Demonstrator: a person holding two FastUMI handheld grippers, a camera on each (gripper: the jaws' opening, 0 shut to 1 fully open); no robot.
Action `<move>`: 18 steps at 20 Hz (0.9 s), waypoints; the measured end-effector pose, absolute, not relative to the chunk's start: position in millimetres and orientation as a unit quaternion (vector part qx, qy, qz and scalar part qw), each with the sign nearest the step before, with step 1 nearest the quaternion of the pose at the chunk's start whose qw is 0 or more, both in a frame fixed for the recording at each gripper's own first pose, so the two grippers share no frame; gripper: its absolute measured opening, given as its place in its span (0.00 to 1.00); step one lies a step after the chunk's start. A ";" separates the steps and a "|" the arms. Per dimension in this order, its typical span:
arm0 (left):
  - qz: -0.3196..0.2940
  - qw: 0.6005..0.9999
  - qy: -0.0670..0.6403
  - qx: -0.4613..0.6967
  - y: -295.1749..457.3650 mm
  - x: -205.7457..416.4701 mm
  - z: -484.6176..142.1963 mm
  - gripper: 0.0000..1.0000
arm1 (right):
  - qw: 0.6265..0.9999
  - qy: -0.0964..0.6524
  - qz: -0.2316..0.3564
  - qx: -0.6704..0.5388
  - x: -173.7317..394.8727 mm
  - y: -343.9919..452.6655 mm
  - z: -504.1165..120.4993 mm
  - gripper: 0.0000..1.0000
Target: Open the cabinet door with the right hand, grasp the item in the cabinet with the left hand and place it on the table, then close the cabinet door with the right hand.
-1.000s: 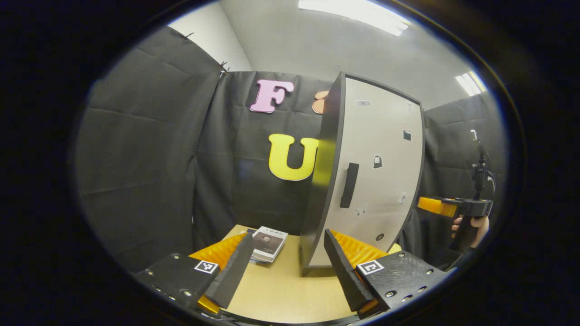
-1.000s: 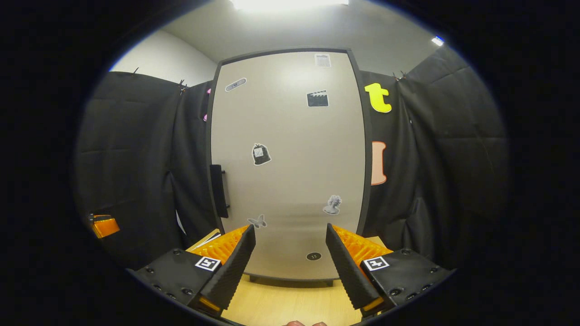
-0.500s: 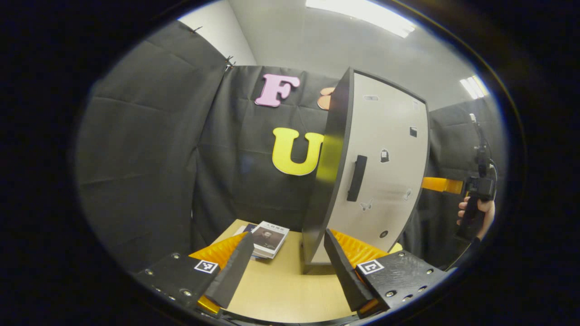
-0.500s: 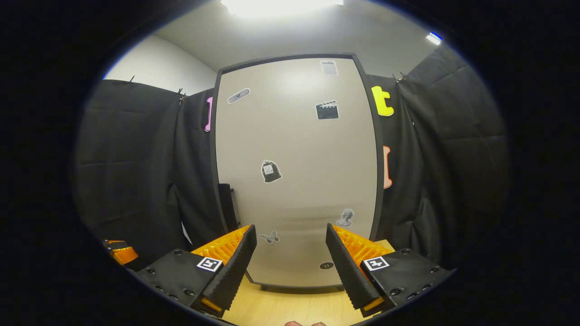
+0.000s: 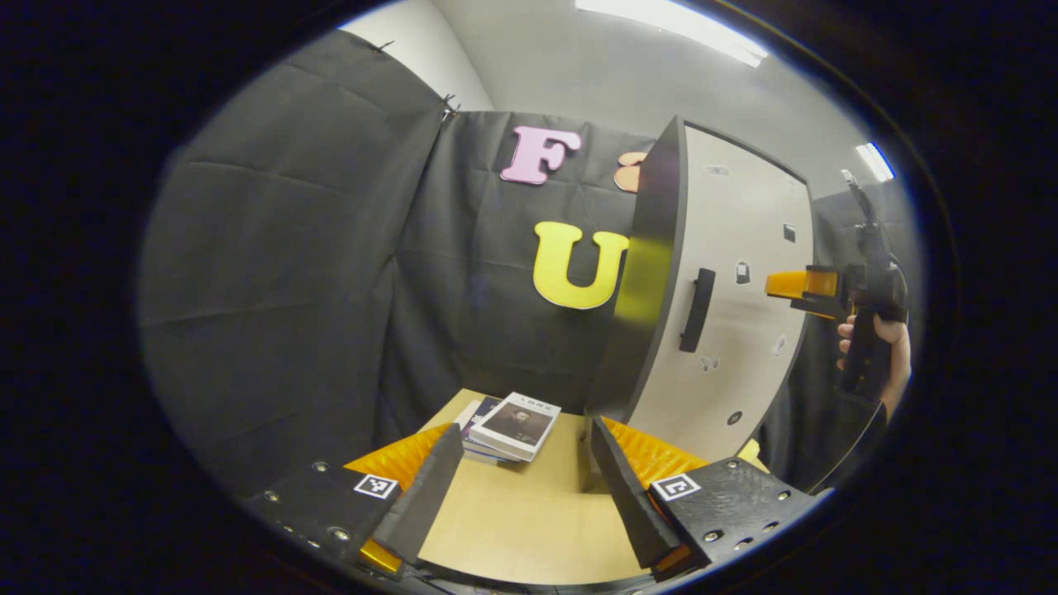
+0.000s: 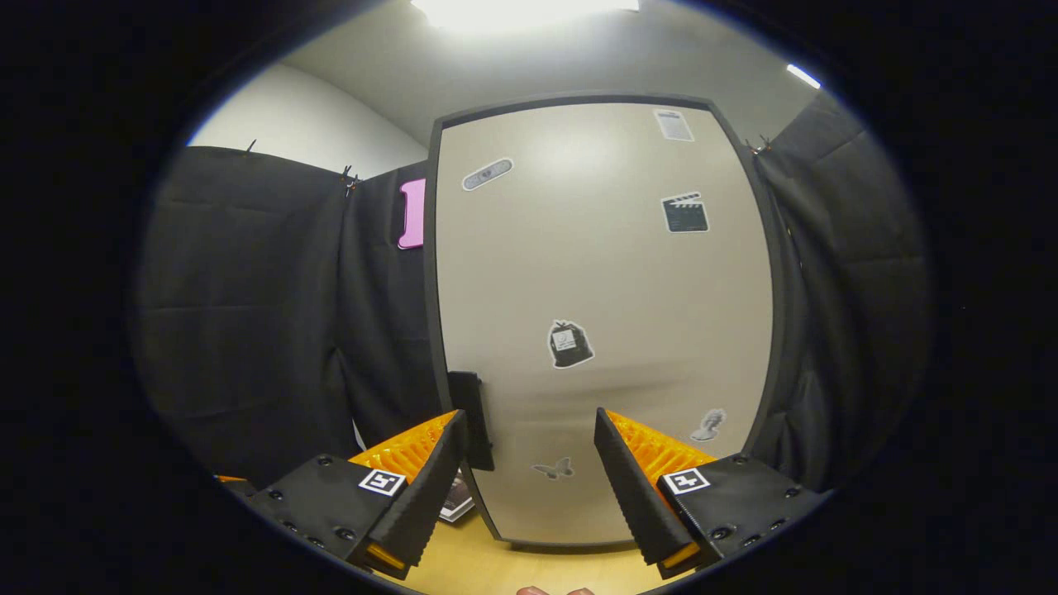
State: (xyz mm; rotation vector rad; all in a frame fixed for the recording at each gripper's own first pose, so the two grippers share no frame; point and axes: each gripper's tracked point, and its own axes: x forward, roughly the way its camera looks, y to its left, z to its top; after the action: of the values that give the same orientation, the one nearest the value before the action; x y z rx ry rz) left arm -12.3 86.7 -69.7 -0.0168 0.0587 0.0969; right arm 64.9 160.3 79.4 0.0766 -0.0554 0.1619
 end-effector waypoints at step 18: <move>0.076 0.993 0.075 -0.058 132.7 -11.4 -123.3 0.95 | 0.999 0.013 0.036 0.000 163.6 226.4 39.3 0.77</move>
State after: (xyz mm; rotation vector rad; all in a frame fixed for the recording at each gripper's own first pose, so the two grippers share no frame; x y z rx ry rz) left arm -11.4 132.7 -123.3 -0.1170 0.1495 0.1514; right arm 163.6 226.4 39.3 -0.0001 0.0255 0.0719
